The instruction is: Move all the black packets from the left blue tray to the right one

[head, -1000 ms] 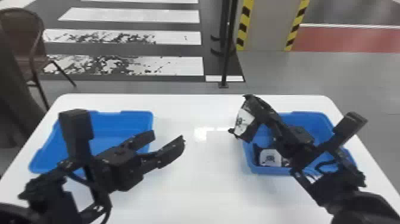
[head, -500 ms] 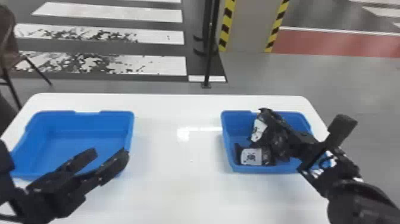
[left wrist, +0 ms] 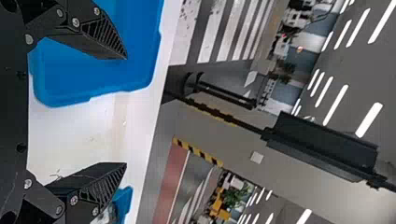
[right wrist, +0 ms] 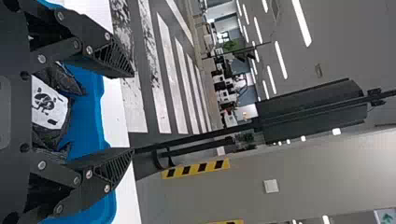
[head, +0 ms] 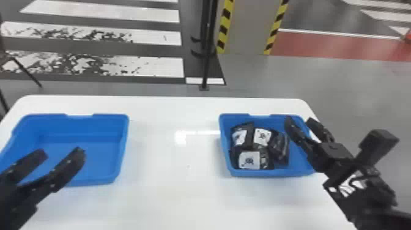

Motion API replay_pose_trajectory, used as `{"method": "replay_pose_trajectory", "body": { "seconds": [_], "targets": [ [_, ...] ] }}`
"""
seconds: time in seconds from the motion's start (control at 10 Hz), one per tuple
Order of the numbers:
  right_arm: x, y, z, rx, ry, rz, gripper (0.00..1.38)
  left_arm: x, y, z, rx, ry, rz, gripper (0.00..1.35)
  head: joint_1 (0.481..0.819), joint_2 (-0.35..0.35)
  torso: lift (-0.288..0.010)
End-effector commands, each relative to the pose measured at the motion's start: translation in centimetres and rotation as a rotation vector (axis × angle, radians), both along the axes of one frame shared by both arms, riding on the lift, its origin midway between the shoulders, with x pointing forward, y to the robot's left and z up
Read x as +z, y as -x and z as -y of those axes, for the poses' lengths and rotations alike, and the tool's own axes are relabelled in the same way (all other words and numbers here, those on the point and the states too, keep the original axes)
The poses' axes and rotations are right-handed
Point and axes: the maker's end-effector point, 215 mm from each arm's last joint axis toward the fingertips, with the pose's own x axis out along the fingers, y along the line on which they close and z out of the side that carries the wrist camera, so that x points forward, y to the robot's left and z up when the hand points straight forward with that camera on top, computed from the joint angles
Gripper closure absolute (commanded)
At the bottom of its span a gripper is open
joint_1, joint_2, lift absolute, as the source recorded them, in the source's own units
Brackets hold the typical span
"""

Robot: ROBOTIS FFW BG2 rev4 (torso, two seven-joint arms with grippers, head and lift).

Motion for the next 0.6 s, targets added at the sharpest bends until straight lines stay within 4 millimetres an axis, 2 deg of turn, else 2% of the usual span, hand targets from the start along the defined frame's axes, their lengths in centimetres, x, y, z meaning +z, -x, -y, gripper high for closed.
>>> {"method": "replay_pose_trajectory", "body": {
  "seconds": [0.0, 0.2, 0.3, 0.4, 0.5],
  "targets": [
    [1.5, 4.0, -1.3, -0.004, 0.07, 0.047, 0.11, 1.3, 1.4, -4.7, 0.111, -0.054, 0.069, 0.24, 0.695, -0.131, -0.14],
    [2.3, 9.7, -3.0, -0.022, 0.117, 0.054, 0.12, 3.9, 3.7, -8.3, 0.194, -0.137, 0.174, 0.24, 0.695, -0.032, -0.14],
    [2.1, 12.4, -3.3, -0.034, 0.128, 0.05, 0.12, 5.0, 4.7, -9.3, 0.215, -0.192, 0.217, 0.24, 0.695, 0.004, -0.14],
    [2.6, 14.8, -3.8, -0.039, 0.155, 0.052, 0.12, 5.7, 5.7, -9.1, 0.216, -0.226, 0.252, 0.24, 0.695, 0.023, -0.14],
    [3.6, 17.1, -4.1, -0.053, 0.177, 0.059, 0.12, 4.7, 6.8, -8.5, 0.204, -0.246, 0.231, 0.24, 0.695, 0.048, -0.14]
  ]
}}
